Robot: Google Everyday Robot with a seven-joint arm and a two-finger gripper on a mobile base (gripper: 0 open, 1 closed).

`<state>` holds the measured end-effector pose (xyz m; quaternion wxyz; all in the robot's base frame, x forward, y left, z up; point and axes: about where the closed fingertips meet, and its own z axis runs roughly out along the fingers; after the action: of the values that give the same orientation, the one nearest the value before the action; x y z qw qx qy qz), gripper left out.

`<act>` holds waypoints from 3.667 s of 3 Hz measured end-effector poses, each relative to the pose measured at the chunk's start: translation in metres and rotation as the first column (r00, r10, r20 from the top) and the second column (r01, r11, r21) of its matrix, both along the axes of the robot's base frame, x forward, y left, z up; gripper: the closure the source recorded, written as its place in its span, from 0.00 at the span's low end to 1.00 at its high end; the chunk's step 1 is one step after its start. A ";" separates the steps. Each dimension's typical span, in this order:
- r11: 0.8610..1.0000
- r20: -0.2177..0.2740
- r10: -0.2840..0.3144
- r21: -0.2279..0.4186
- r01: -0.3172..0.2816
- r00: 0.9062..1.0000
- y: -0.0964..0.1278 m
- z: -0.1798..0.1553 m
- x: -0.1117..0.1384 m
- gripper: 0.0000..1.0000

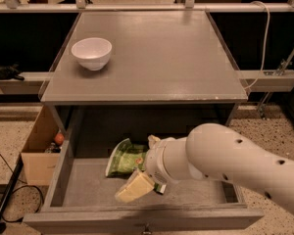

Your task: Pick green jalapeno chip bag from top drawer and place on counter

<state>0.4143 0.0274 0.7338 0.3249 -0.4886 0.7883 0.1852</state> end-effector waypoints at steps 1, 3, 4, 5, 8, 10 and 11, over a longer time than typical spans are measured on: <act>0.999 0.008 -0.036 -0.033 0.036 0.999 -0.020 -0.015 0.029 0.00; 0.994 0.046 -0.103 -0.032 0.105 0.994 -0.038 -0.059 0.059 0.00; 0.993 0.045 -0.110 -0.033 0.112 0.993 -0.036 -0.085 0.053 0.00; 0.994 0.030 -0.101 -0.043 0.102 0.994 -0.030 -0.110 0.060 0.00; 0.996 0.035 -0.058 -0.060 0.060 0.998 -0.012 -0.123 0.077 0.17; 0.996 0.035 -0.058 -0.060 0.060 0.998 -0.012 -0.123 0.077 0.63; 0.996 0.035 -0.058 -0.060 0.060 0.998 -0.012 -0.123 0.077 0.87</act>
Offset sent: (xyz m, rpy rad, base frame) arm 0.0687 -0.0559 -0.0653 -0.0243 -0.0601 -0.1436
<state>0.4918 0.0152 0.6112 0.3282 -0.4778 0.8021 0.1435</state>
